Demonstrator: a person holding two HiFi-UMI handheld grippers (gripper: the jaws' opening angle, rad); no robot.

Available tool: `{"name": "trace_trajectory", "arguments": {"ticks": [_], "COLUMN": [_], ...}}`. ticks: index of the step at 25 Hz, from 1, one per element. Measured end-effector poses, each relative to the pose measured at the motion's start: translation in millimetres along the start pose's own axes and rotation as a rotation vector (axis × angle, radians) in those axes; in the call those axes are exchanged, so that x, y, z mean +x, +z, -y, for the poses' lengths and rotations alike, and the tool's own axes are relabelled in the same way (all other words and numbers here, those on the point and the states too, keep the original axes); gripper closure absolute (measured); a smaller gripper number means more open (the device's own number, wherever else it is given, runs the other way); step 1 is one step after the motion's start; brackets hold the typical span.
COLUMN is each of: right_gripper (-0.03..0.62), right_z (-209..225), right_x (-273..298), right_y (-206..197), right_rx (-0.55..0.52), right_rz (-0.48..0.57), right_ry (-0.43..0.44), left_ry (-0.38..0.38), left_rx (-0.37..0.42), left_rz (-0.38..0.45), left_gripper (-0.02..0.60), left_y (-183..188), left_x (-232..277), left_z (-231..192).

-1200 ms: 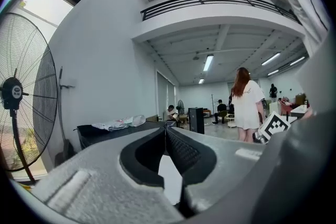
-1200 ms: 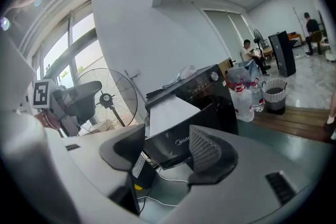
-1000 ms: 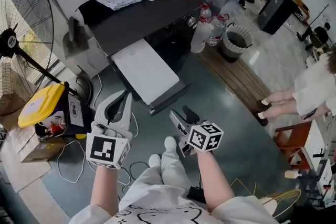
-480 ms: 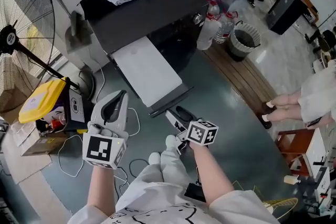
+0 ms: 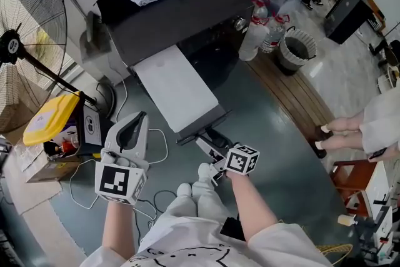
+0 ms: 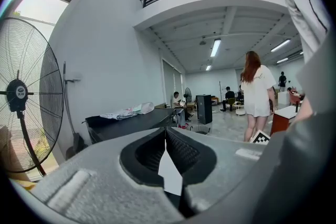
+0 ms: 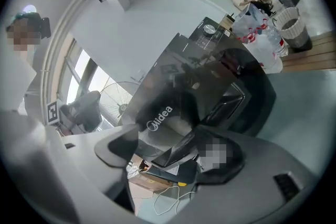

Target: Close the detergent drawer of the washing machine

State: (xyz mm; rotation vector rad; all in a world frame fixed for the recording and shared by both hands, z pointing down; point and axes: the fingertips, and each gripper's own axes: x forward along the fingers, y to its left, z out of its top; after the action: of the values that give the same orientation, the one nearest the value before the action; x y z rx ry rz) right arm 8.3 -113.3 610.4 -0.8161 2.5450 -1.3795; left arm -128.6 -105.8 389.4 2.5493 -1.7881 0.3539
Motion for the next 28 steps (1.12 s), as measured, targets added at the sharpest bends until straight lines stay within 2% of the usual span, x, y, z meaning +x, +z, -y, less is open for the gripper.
{"name": "trace_trajectory", "arguments": {"ticks": [3, 7, 28], "right_gripper": [0.264, 0.266, 0.266], "right_z": [-1, -3, -16], "right_x": [1, 1, 2], "right_y": [1, 2, 10], "right_rx": [-0.007, -0.011, -0.008], "right_rz": [-0.008, -0.016, -0.061], "right_ry": [0.039, 0.05, -0.007], "left_ry": [0.013, 0.025, 0.056], "left_rx": [-0.007, -0.013, -0.008], "left_rz": [-0.006, -0.003, 0.048], "left_gripper": [0.564, 0.564, 0.565], "left_y": [-2, 0, 32], "left_x": [1, 4, 15], "left_z": [-2, -4, 0]}}
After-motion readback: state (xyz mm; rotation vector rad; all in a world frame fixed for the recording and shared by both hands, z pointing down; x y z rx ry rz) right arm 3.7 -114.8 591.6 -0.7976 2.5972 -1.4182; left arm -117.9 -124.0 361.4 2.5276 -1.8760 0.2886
